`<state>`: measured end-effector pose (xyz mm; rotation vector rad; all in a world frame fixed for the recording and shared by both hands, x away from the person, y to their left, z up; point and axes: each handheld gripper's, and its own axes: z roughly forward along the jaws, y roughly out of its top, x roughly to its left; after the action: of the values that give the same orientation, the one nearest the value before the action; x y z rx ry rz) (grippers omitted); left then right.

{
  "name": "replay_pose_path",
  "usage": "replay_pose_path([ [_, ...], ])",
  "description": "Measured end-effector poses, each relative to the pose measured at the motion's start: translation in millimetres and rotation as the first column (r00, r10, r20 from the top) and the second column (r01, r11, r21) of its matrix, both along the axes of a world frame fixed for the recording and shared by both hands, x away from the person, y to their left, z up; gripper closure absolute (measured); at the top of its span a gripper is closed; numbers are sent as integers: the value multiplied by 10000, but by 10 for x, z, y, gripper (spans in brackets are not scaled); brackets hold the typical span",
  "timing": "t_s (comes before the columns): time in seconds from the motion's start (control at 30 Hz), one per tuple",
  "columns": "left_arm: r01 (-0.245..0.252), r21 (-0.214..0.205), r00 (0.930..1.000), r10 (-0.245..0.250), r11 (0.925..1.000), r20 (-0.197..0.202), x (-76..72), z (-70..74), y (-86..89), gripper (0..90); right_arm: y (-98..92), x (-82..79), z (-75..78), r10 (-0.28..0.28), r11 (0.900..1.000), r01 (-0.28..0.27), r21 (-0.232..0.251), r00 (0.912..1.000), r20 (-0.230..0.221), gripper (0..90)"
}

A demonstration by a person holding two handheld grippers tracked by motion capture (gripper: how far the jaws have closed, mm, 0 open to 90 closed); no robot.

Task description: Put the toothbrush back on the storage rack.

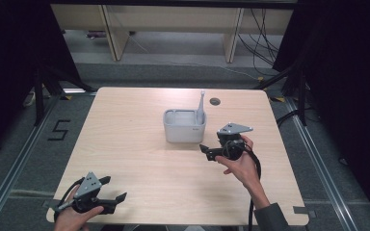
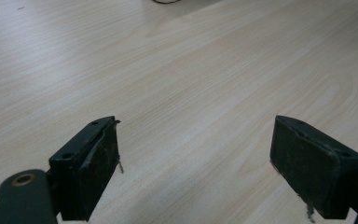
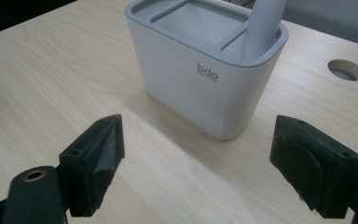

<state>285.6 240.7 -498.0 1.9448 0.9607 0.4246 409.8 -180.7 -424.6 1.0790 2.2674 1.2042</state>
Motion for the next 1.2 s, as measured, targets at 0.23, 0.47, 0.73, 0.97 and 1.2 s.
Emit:
replay_pose_path([
  [0.23, 27, 21, 10000, -27, 10000, 10, 2, 1, 0, 148, -28, -71, -43, -40, 10000, 40, -23, 9999, -132, 188],
  [0.47, -12, 27, 10000, 12, 10000, -4, 0, 9, 12, 148, -71, -97, -108, 87, 9999, -88, -81, 9999, -59, 190],
  [0.73, -9, 19, 10000, 9, 10000, 6, -2, 3, -1, 148, -75, -172, -165, -101, 9998, 106, 172, 9995, -297, 180],
  [0.97, 12, -30, 10000, -12, 10000, -2, -5, 4, -4, 148, -82, -233, -238, 54, 10000, -55, -16, 9996, -280, 180],
  [1.2, 30, 128, 10000, -30, 9999, 13, -8, 9, -5, 148, -65, -296, -305, 154, 9999, -152, 39, 9991, -390, 183],
])
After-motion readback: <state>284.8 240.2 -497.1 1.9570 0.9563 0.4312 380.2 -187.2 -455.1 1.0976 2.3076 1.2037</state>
